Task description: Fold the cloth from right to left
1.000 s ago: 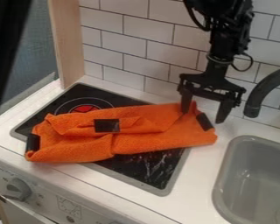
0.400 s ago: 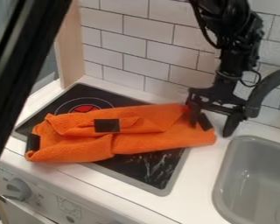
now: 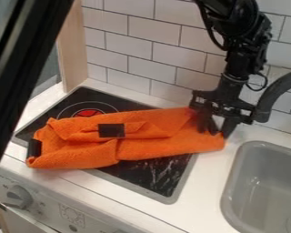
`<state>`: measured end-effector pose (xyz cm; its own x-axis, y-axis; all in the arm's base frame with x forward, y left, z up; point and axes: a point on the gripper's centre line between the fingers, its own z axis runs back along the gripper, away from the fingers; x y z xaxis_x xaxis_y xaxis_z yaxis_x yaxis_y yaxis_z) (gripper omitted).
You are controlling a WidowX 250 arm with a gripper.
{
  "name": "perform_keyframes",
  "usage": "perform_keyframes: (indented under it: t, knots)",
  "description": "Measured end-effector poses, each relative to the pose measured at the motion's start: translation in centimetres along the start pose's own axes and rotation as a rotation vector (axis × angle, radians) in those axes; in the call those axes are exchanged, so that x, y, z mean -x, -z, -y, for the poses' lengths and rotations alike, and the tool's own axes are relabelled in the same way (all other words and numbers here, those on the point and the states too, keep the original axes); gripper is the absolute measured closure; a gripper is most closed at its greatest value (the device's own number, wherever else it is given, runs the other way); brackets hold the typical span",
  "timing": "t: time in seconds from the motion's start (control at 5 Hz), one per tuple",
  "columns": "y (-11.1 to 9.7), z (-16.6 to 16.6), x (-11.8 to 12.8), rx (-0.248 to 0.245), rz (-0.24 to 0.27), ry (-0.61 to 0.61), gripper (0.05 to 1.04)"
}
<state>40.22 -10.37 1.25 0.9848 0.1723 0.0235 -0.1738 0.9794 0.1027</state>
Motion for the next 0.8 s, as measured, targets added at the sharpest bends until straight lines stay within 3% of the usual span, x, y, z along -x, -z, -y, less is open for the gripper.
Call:
perform_keyframes:
  t: [0.6,0.8]
  knots:
    - [-0.50,0.01,-0.06,0.035,-0.027,-0.017,0.981]
    - [-0.94,0.00,-0.44,0.044,-0.019,-0.014,1.016]
